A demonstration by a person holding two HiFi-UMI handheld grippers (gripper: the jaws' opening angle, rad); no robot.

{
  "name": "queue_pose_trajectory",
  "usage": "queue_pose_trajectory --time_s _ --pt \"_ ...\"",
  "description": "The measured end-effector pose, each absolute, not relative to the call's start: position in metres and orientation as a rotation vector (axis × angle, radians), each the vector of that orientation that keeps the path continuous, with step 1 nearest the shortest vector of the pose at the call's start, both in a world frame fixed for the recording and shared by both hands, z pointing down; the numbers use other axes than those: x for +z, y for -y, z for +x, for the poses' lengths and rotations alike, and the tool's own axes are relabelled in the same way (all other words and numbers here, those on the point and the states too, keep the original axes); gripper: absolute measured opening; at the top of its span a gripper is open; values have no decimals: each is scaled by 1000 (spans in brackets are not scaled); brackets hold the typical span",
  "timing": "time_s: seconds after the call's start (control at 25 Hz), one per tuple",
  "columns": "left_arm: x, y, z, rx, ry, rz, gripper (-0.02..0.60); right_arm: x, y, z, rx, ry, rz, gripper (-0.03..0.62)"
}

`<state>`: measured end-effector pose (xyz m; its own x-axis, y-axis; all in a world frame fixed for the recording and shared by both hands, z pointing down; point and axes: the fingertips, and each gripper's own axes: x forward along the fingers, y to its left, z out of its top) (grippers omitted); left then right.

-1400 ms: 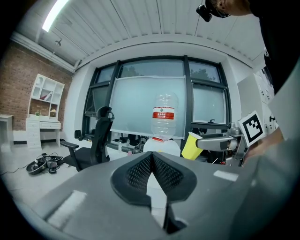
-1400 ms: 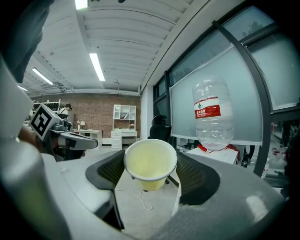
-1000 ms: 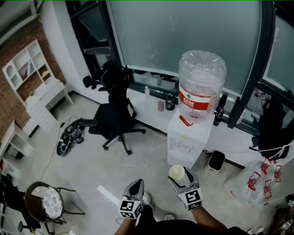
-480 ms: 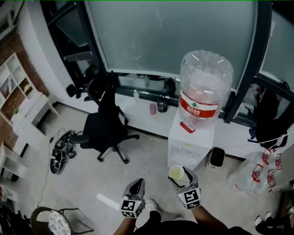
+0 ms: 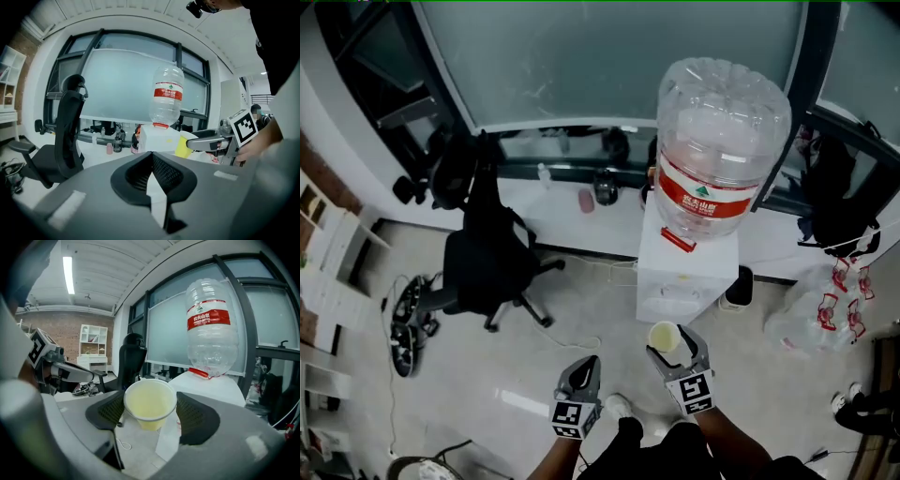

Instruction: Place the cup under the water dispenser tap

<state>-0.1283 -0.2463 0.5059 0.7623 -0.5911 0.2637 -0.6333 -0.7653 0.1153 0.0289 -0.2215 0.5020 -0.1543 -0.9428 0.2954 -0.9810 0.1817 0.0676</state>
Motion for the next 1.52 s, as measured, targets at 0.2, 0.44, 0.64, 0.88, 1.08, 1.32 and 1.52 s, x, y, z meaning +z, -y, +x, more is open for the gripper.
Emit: queue_pose_trajectory --time_s 0.2,0.44,0.64,0.88,1.08,1.32,1.52 --pt "530 262 -110 354 850 2841 15 530 230 37 229 2122 1904 345" --pt "563 278 -82 346 782 2887 15 571 244 50 276 2090 1940 347" --pt "599 291 -64 323 791 2868 15 613 265 71 218 2069 1945 347" --pt "650 303 -54 337 812 2846 15 673 280 92 243 2042 1943 345" --pt "683 308 -46 312 814 2854 15 720 294 102 250 2035 1935 347" --pt "722 315 -40 336 798 2845 15 763 317 116 275 2009 1944 347" --pt "745 316 -41 349 781 2837 15 795 340 125 269 1985 1936 347"
